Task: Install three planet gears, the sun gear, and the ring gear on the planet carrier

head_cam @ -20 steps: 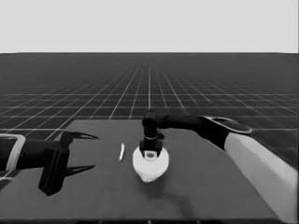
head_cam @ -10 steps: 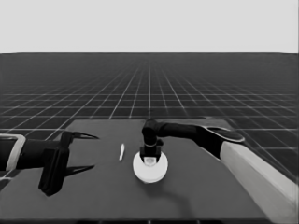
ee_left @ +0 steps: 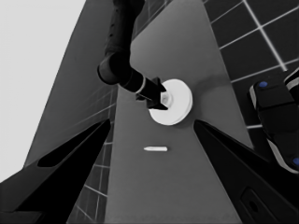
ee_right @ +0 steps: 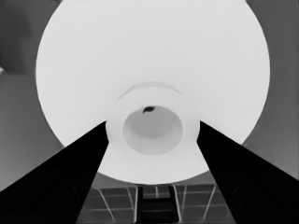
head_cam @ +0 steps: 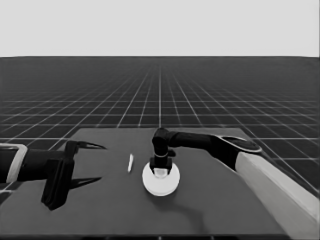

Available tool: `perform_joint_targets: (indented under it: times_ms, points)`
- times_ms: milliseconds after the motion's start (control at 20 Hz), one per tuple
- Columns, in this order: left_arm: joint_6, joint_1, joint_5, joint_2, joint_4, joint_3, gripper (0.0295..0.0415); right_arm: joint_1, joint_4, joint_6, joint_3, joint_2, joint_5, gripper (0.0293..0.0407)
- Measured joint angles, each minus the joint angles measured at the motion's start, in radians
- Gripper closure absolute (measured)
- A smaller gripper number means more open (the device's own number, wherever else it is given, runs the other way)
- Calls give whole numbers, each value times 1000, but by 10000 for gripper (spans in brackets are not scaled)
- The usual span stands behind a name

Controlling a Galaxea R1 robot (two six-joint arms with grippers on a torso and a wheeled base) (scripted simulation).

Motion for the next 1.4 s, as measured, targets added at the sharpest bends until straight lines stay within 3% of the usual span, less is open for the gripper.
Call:
perform_joint_targets:
  times_ms: [1400]
  points:
    - [0, 0, 0, 0, 0, 0, 326, -11, 1, 244, -1, 0, 1, 352]
